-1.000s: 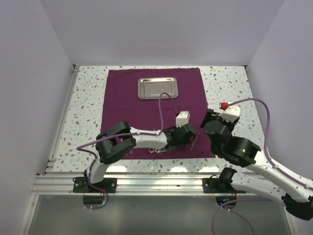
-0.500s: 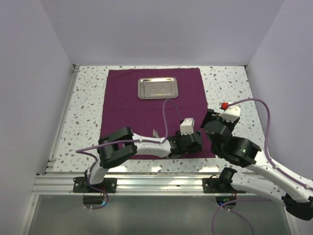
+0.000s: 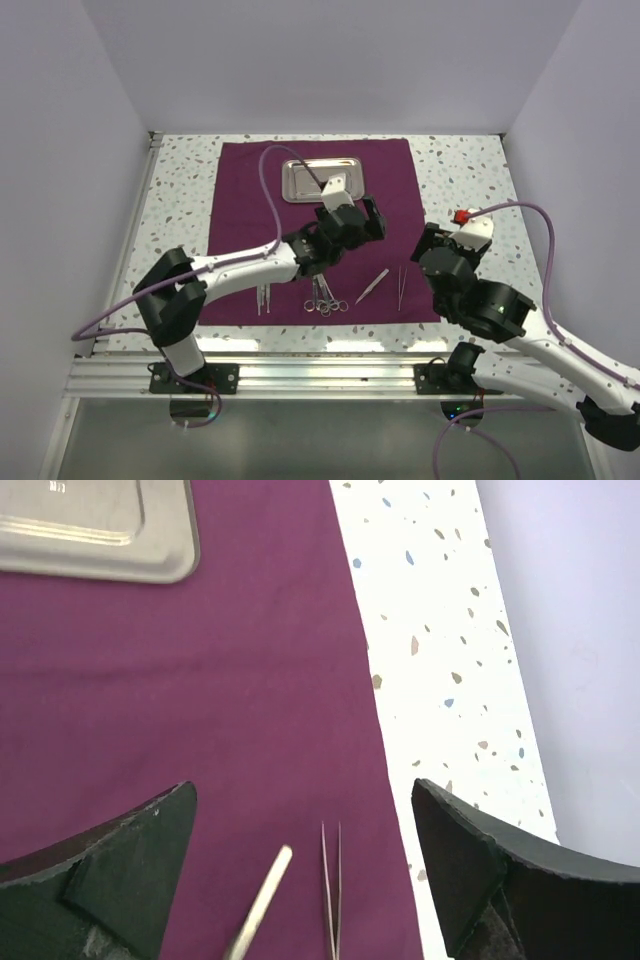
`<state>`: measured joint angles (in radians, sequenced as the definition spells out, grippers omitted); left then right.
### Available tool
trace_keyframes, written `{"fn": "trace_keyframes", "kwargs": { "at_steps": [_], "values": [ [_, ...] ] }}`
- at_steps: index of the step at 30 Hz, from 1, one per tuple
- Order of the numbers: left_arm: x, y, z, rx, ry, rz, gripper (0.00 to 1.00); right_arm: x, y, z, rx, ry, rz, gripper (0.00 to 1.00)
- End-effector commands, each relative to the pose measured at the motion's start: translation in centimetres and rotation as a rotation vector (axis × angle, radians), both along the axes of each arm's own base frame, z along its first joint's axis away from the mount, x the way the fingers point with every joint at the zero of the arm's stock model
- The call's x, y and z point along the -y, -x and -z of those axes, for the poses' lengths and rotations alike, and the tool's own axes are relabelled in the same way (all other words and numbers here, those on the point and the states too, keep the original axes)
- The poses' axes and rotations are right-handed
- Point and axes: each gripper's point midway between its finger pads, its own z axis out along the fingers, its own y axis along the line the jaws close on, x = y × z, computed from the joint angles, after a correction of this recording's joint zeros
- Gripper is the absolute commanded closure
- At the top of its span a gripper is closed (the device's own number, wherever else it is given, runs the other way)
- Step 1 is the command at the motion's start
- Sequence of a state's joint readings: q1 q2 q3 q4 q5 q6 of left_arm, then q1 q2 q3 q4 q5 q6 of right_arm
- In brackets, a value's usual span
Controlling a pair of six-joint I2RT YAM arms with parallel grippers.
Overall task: Open and lay out the surgical kit
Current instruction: Pick up the medical item from the container.
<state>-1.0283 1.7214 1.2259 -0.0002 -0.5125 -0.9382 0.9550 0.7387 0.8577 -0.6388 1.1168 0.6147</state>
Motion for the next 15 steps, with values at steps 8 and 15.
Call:
{"fn": "trace_keyframes", "kwargs": {
  "at_steps": [8,15],
  "values": [
    [0.5,-3.7,8.0,-0.054,-0.377,0.153,0.15,0.1,-0.2,0.2,0.009,-0.008,0.028,0.28],
    [-8.1,-13.7,7.2,-0.039,-0.387,-0.054,0.21,-0.3,-0.3,0.4,0.002,-0.01,0.007,0.28]
  ]
}}
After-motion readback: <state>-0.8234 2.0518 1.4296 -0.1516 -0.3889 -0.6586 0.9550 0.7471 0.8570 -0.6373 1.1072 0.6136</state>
